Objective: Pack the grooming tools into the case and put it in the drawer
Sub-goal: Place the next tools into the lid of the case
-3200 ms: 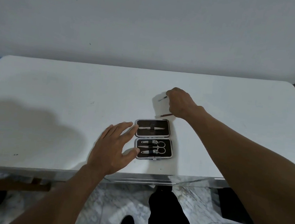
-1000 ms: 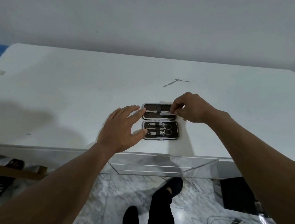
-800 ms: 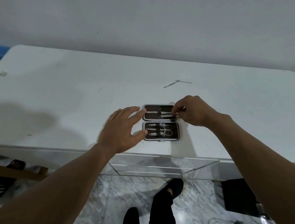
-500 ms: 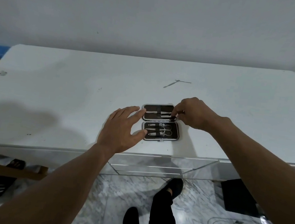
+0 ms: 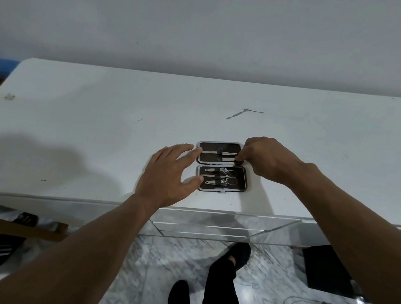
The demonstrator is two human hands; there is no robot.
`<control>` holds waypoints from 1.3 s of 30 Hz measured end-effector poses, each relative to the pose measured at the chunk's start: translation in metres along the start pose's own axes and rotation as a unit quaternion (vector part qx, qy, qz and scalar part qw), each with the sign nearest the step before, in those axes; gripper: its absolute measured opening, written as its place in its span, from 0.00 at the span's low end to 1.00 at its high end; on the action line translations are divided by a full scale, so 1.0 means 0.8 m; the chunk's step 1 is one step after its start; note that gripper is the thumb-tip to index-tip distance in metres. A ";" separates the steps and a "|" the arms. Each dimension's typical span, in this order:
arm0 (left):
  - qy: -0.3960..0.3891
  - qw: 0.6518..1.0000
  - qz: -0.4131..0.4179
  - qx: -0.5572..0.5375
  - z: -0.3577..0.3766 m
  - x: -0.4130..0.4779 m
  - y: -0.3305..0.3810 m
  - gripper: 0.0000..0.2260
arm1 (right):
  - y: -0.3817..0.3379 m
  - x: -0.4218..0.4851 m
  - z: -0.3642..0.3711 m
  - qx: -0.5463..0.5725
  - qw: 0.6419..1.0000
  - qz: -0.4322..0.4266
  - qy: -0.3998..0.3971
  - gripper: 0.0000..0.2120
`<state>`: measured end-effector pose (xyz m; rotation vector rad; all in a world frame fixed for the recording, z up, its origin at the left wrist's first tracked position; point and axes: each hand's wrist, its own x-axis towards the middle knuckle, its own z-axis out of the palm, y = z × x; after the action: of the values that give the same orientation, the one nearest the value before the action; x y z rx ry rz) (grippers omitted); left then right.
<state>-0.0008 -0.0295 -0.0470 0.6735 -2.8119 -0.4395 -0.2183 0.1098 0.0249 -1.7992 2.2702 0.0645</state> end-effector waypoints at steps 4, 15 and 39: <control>-0.001 1.000 -0.003 0.002 0.001 0.000 0.000 0.29 | -0.003 -0.001 -0.004 -0.008 1.000 -0.004 0.007 0.21; -0.001 1.000 -0.005 0.000 0.000 0.001 0.000 0.29 | -0.013 0.007 -0.002 0.009 0.999 0.016 0.030 0.17; 0.011 1.000 -0.005 -0.005 0.001 0.001 0.000 0.29 | -0.033 0.033 -0.005 0.122 0.991 0.052 0.020 0.08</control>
<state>-0.0015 -0.0297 -0.0478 0.6866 -2.7845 -0.4459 -0.1990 0.0777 0.0263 -1.5715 2.2834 -0.2234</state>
